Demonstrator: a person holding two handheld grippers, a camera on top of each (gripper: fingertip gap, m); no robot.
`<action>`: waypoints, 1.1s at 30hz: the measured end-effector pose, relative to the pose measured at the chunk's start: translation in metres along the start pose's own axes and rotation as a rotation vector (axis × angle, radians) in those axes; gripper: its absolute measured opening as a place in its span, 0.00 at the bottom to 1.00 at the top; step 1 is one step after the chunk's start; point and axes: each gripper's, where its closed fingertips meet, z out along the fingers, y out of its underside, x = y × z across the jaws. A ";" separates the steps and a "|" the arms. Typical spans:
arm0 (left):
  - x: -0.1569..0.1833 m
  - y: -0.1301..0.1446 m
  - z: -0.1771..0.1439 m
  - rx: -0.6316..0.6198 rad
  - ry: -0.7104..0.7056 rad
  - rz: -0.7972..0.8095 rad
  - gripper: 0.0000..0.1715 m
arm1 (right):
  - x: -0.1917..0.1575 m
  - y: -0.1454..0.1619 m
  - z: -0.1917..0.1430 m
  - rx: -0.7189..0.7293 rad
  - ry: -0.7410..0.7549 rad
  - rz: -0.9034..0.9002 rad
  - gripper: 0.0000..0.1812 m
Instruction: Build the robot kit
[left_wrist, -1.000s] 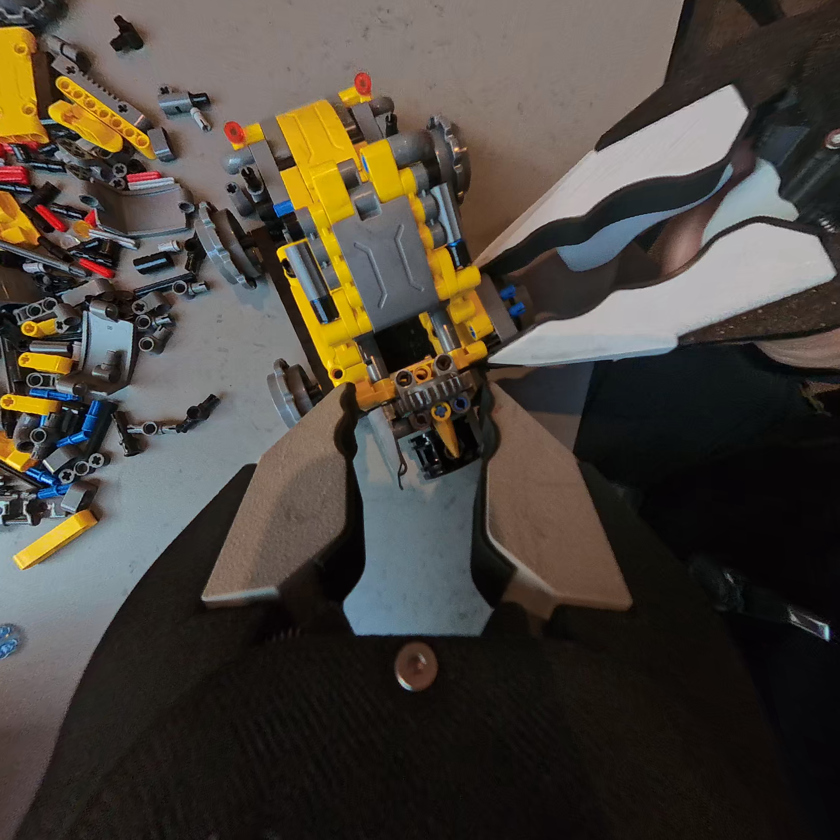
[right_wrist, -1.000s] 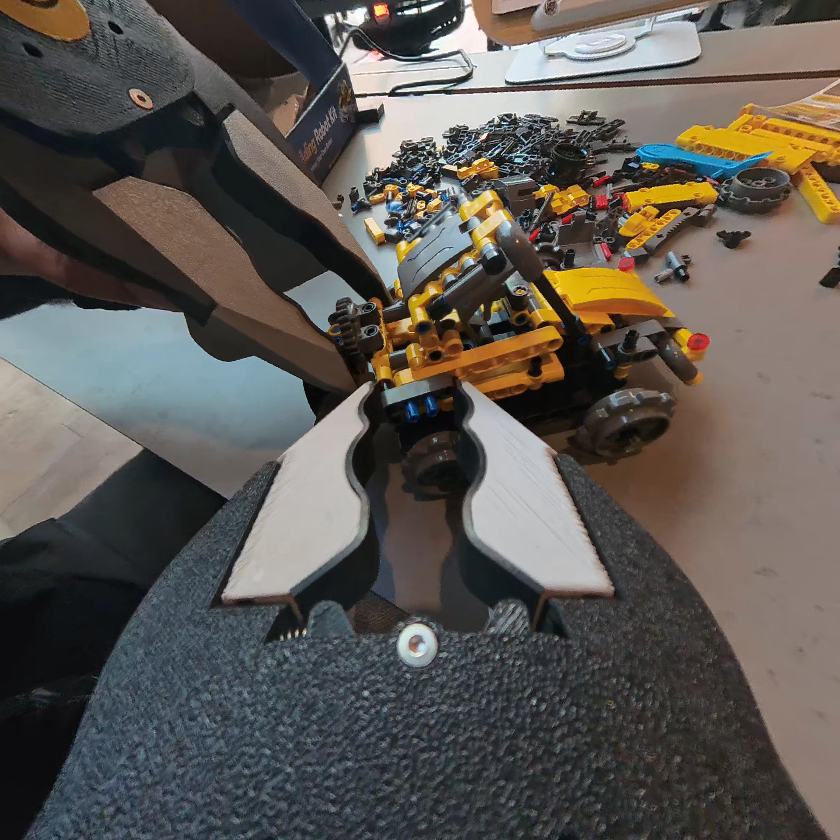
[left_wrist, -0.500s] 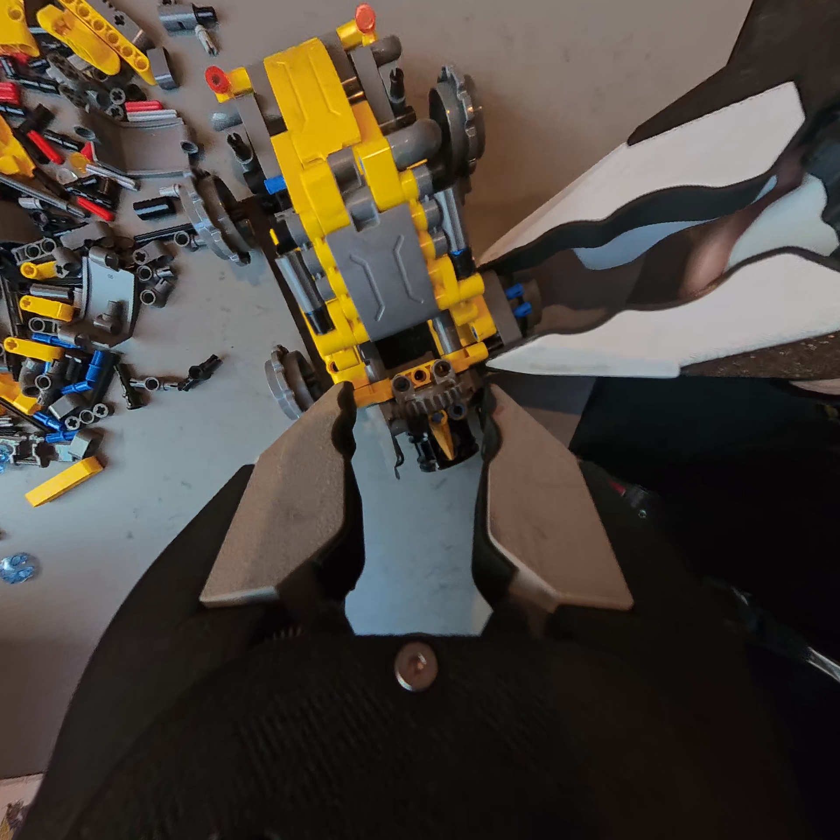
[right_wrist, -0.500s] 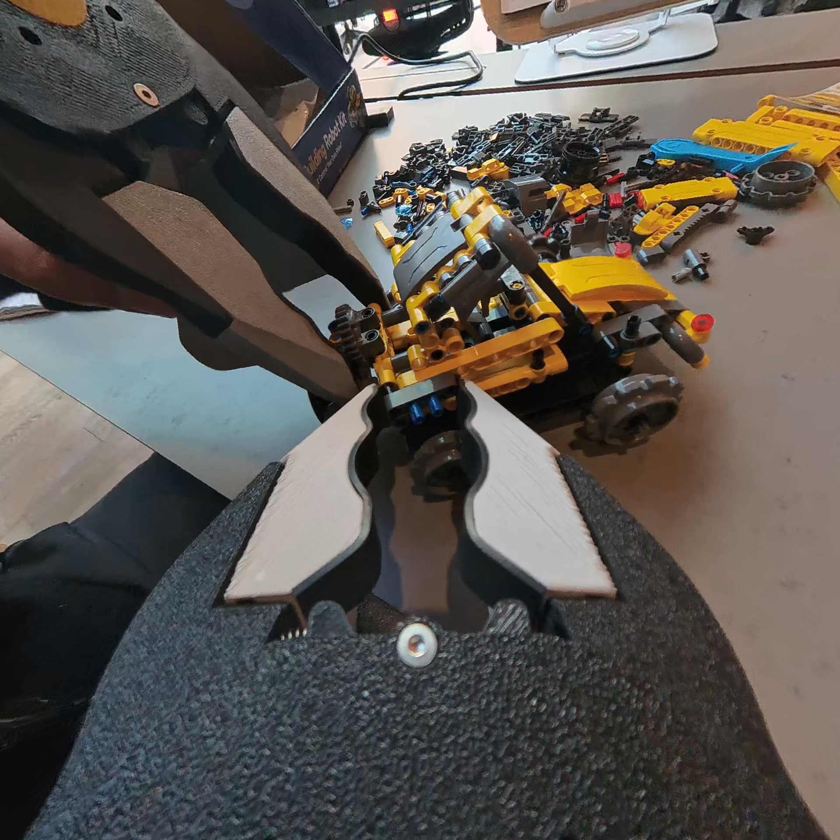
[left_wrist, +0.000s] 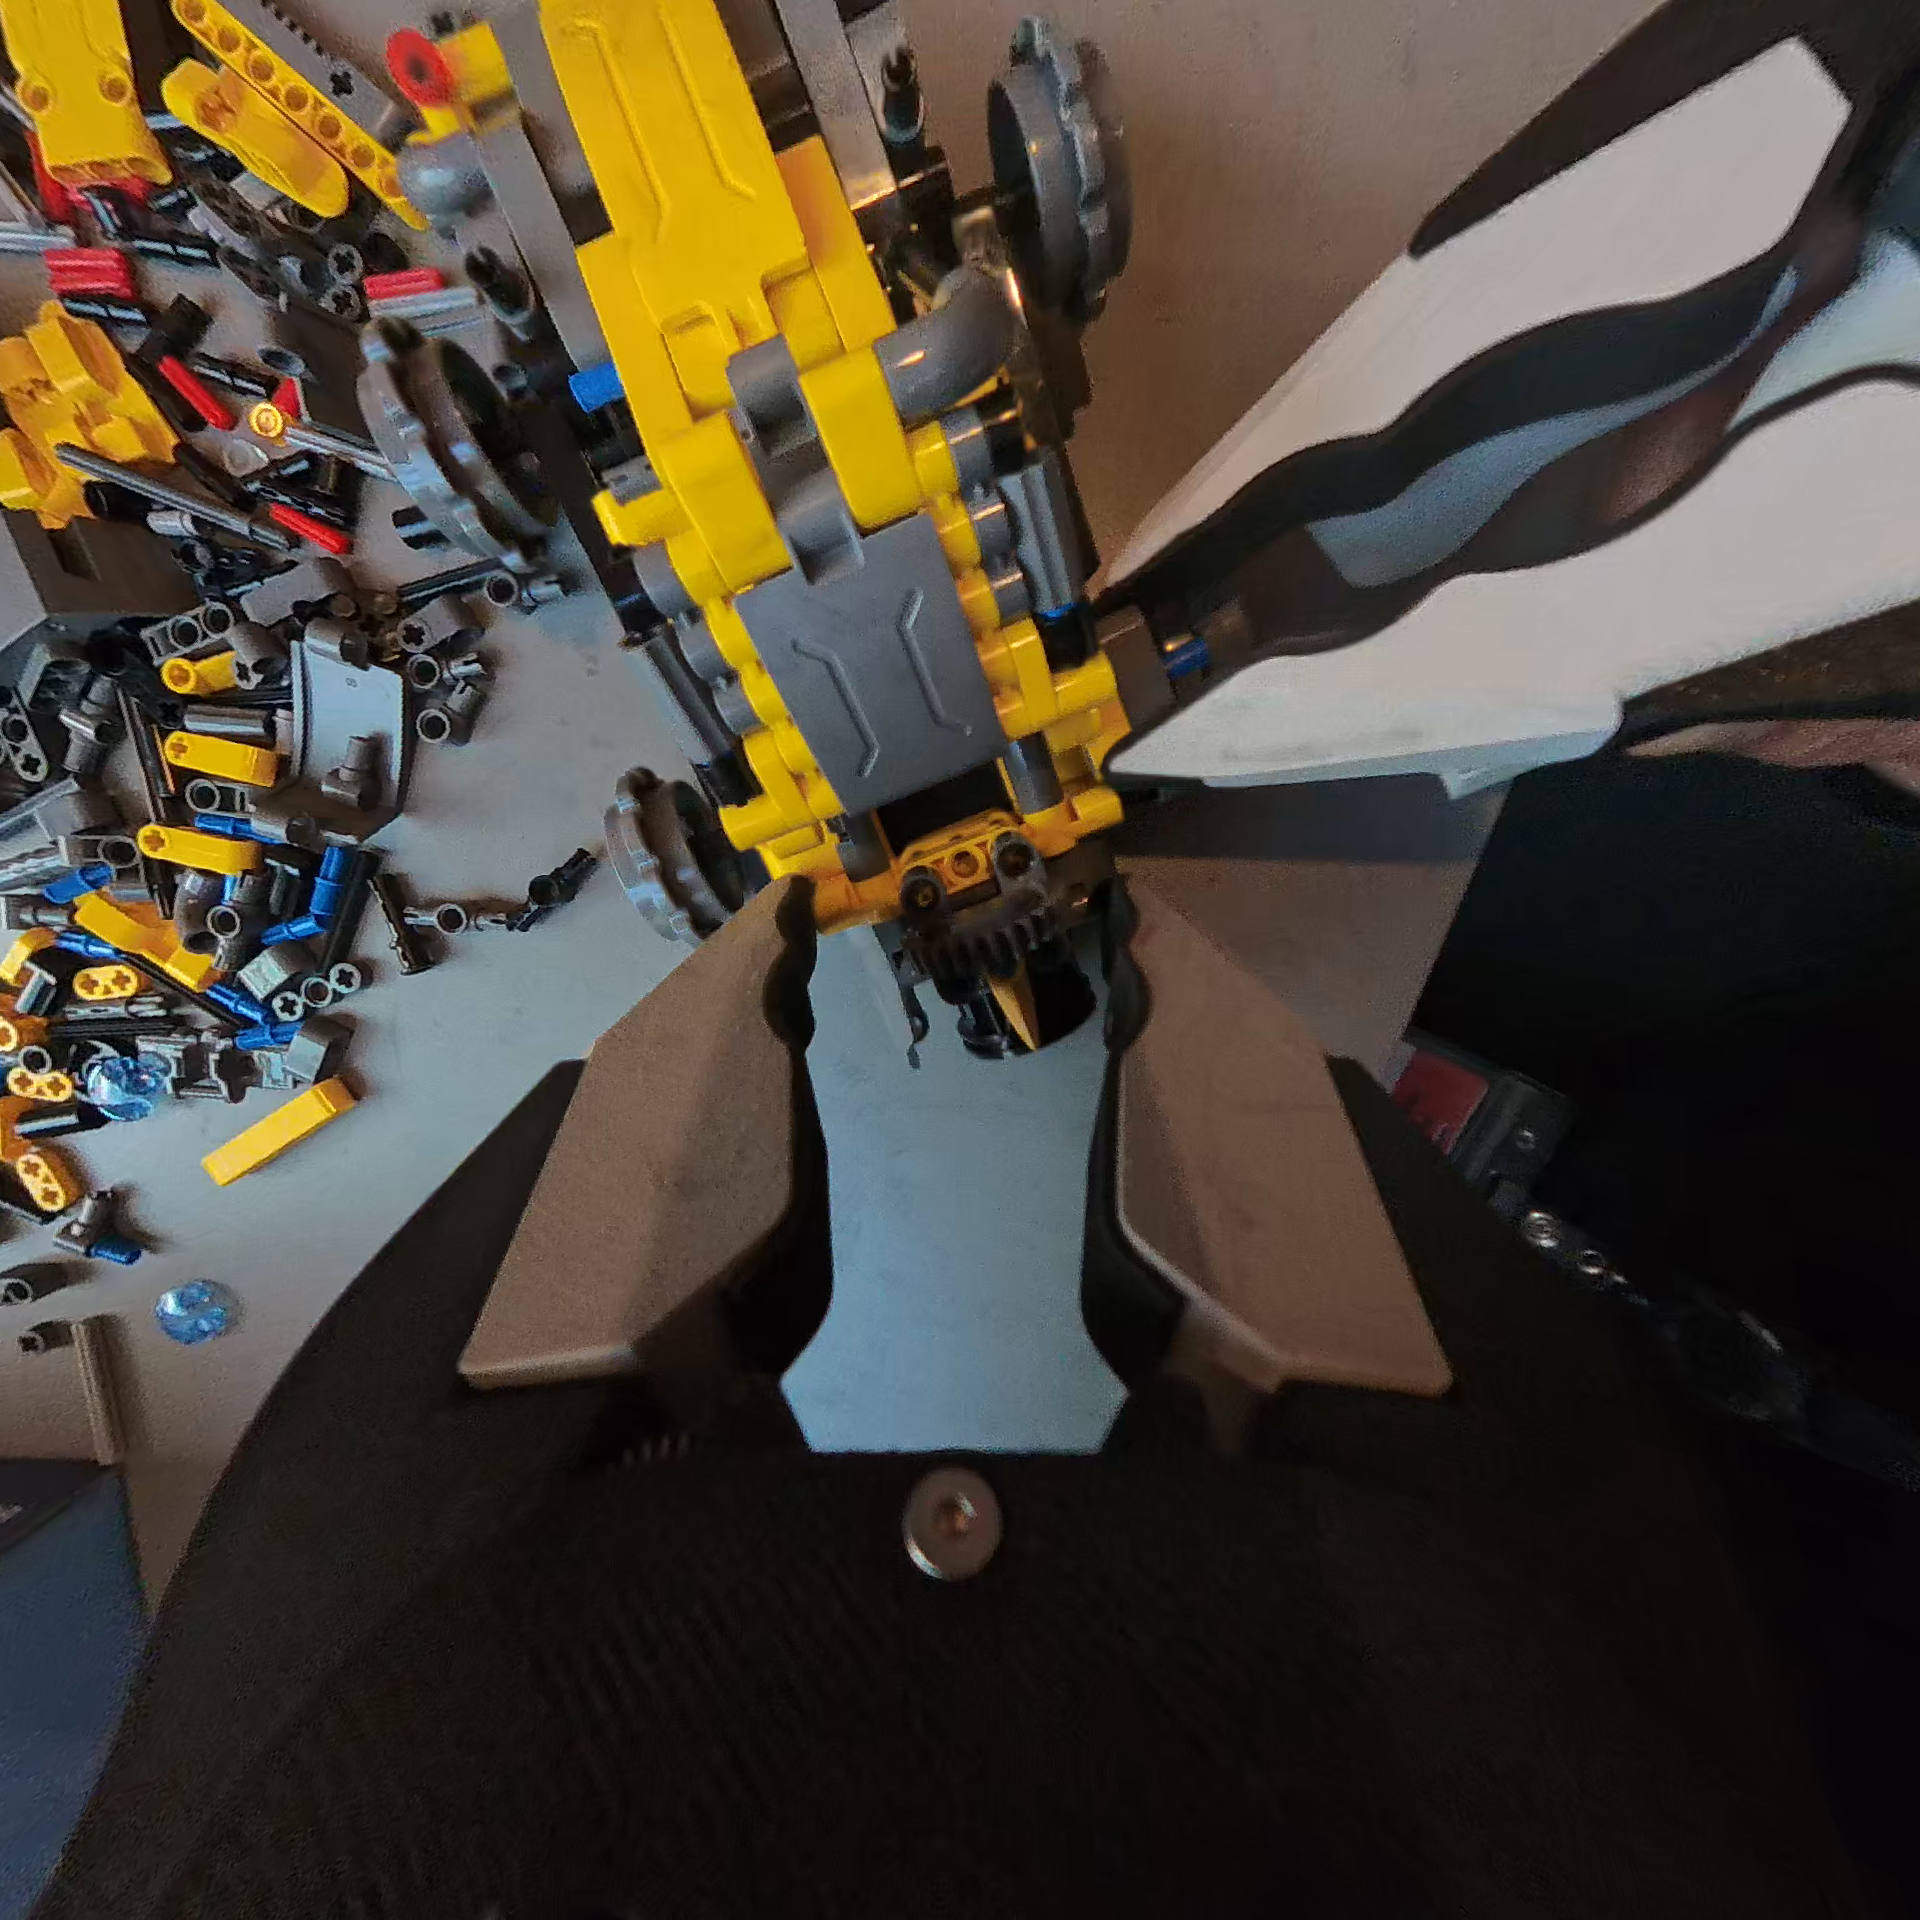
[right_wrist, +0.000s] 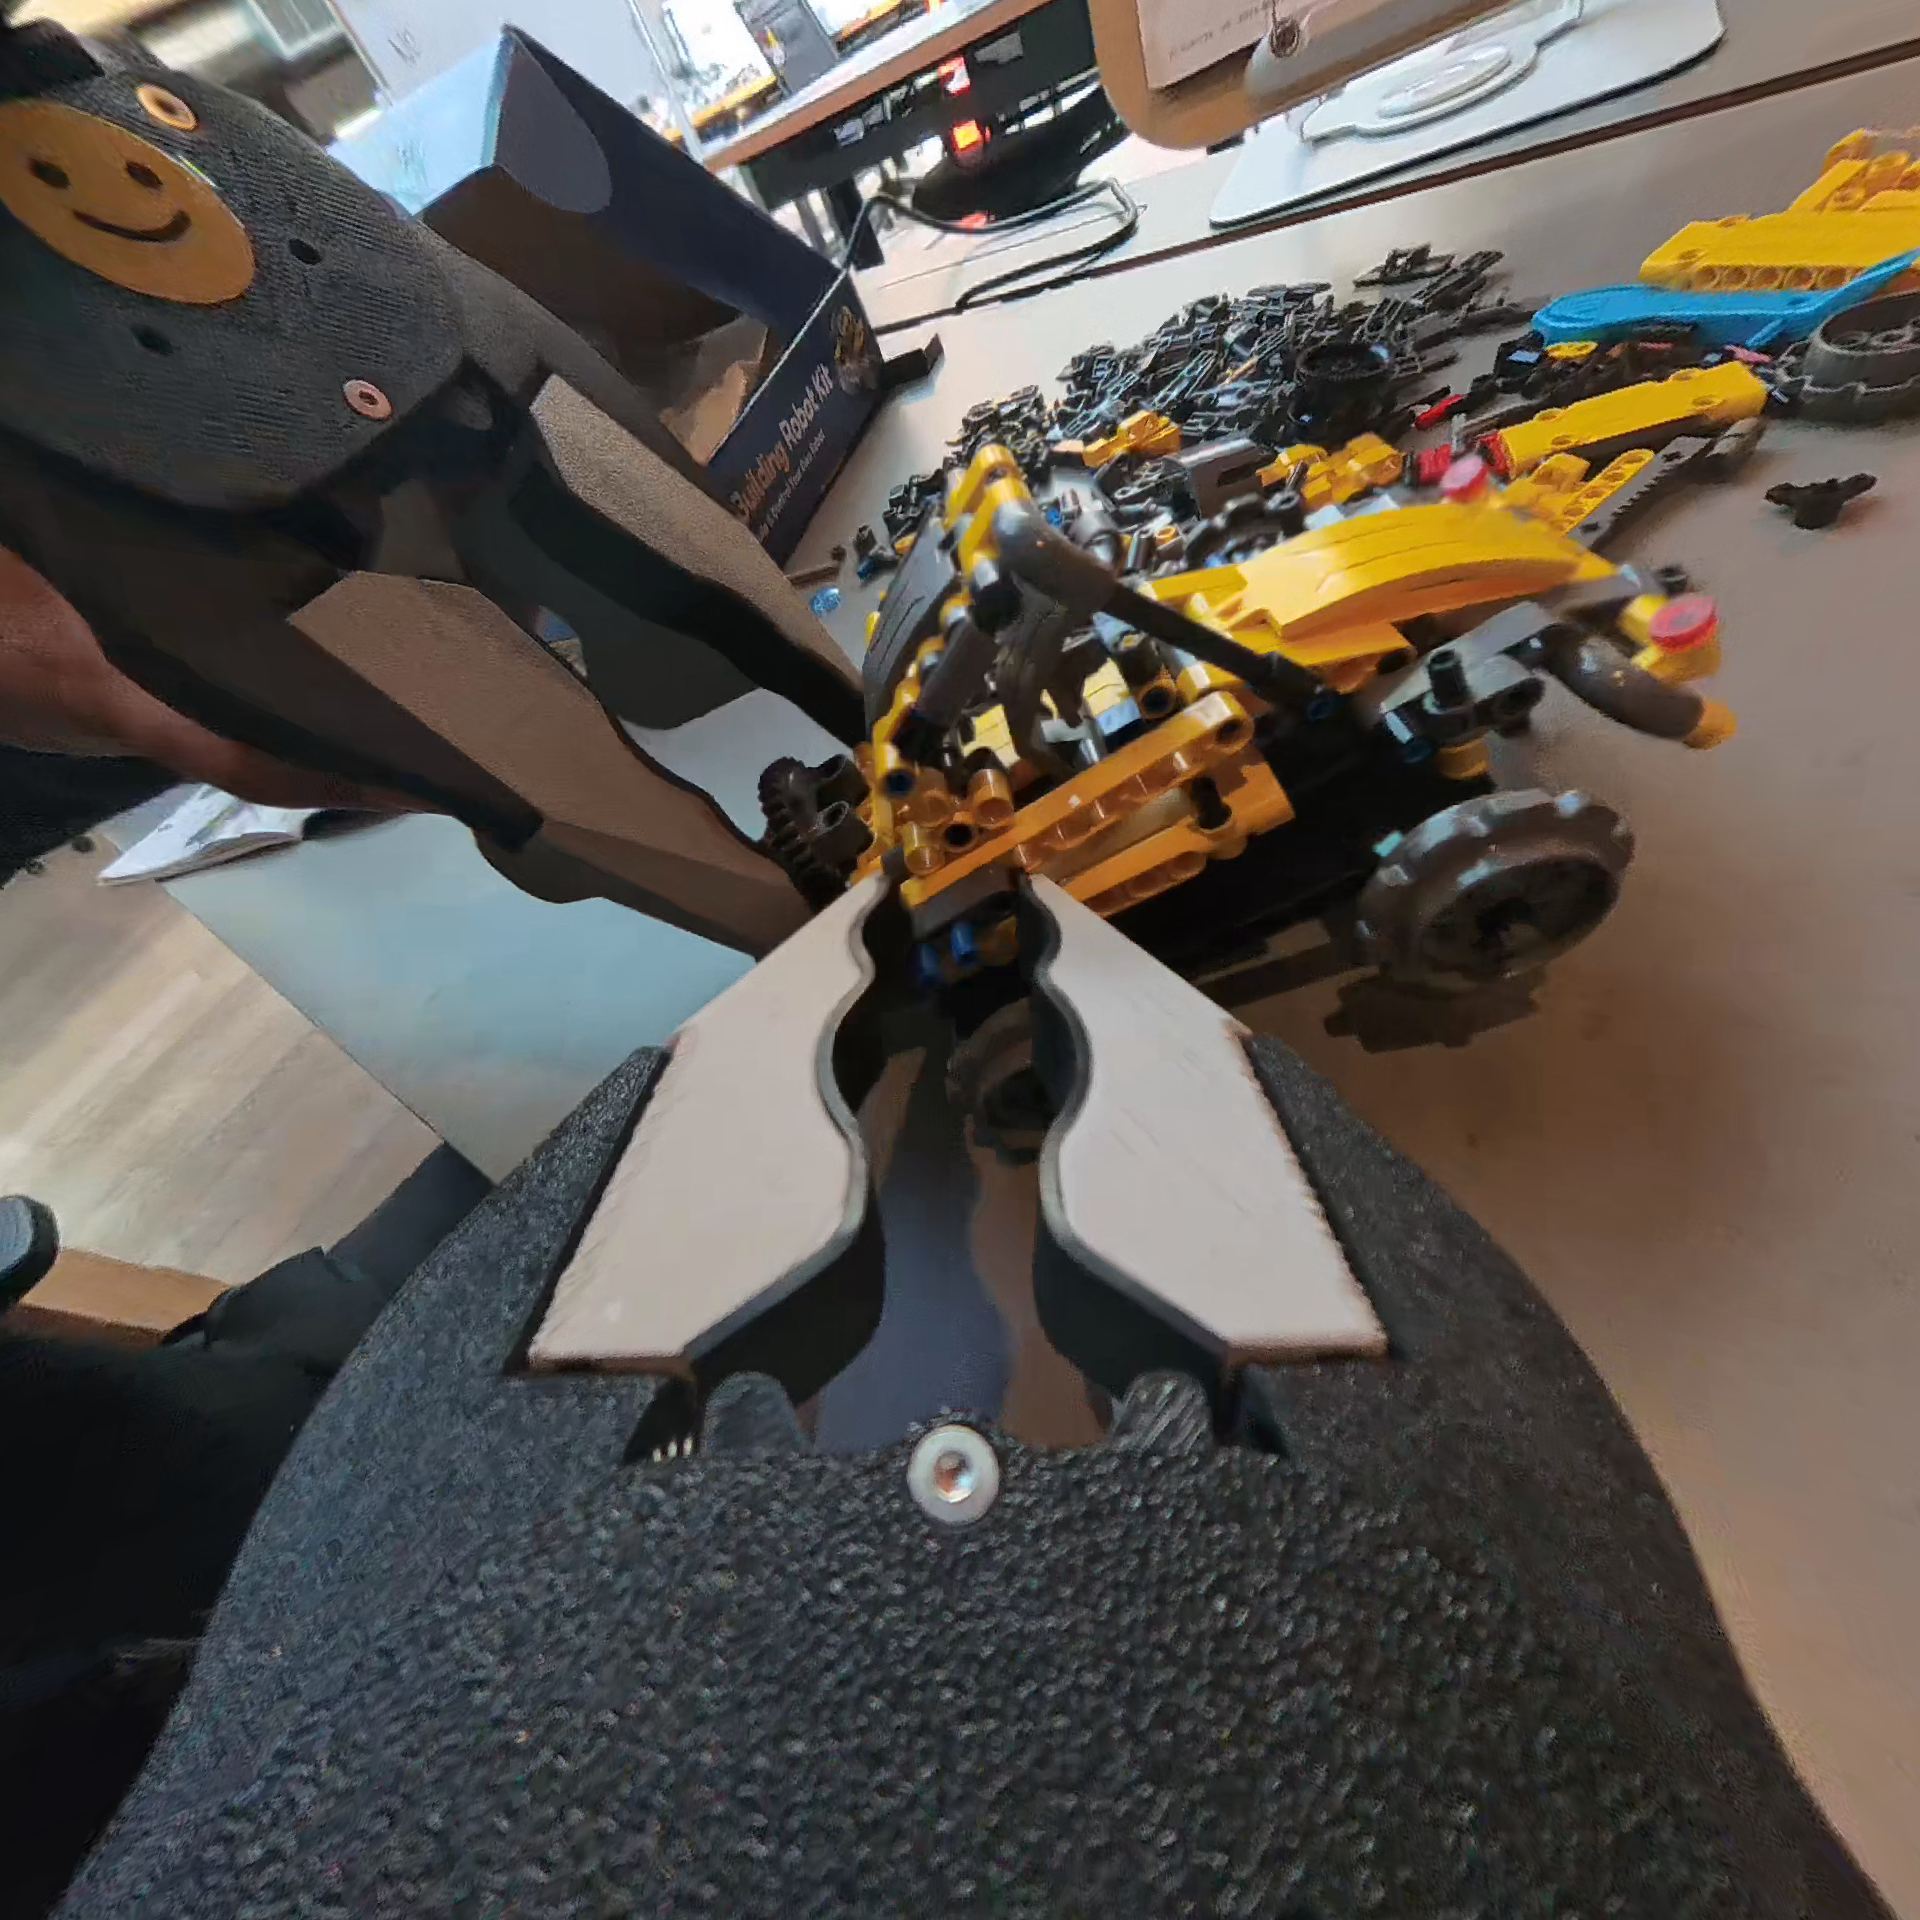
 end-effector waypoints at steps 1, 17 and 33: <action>-0.001 0.001 0.001 0.001 0.000 0.012 0.31 | 0.001 0.002 0.001 -0.020 -0.011 -0.015 0.12; -0.006 -0.007 0.003 0.101 0.053 0.019 0.30 | -0.002 0.010 -0.005 -0.170 0.013 -0.451 0.18; -0.005 -0.012 0.006 0.043 0.047 0.032 0.29 | 0.001 0.010 -0.009 -0.203 -0.074 -0.487 0.13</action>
